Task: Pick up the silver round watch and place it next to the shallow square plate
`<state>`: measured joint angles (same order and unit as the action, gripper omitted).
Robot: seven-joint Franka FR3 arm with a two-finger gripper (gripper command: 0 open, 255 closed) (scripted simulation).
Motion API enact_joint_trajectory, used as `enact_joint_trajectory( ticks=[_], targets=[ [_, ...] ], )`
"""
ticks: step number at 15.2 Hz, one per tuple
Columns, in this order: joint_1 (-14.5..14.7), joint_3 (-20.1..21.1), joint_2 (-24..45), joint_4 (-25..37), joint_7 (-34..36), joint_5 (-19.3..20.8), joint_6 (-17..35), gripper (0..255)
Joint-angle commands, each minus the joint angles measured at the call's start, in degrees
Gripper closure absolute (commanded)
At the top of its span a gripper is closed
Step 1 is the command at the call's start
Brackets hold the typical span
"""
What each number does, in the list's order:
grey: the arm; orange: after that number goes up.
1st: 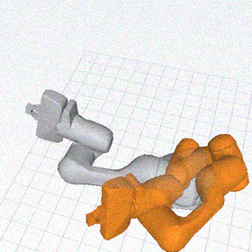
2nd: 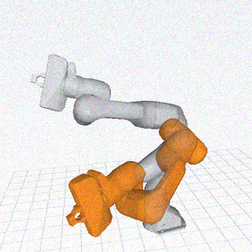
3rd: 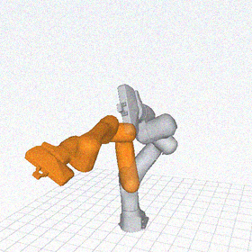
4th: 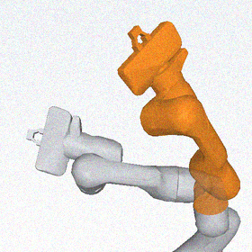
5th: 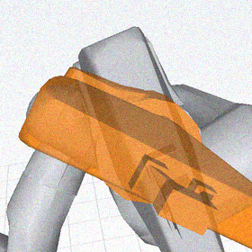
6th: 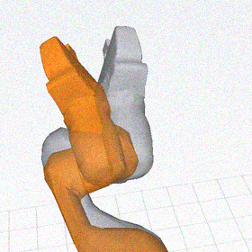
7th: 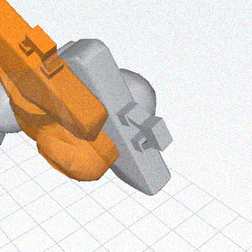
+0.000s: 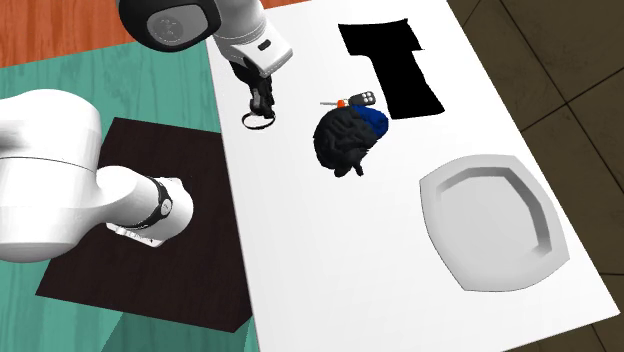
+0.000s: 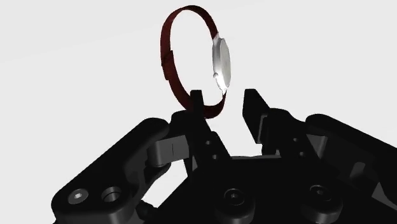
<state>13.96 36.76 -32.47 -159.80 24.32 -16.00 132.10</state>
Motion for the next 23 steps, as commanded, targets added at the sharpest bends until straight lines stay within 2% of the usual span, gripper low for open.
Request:
enact_joint_trajectory(
  ticks=[1,8,23],
  targets=[
    [0.0,0.0,0.0,0.0,0.0,0.0,0.0,255],
    [0.0,0.0,0.0,0.0,0.0,0.0,0.0,255],
    [0.9,-5.1,-7.6,7.1,-1.8,1.4,-14.5,255]
  ],
)
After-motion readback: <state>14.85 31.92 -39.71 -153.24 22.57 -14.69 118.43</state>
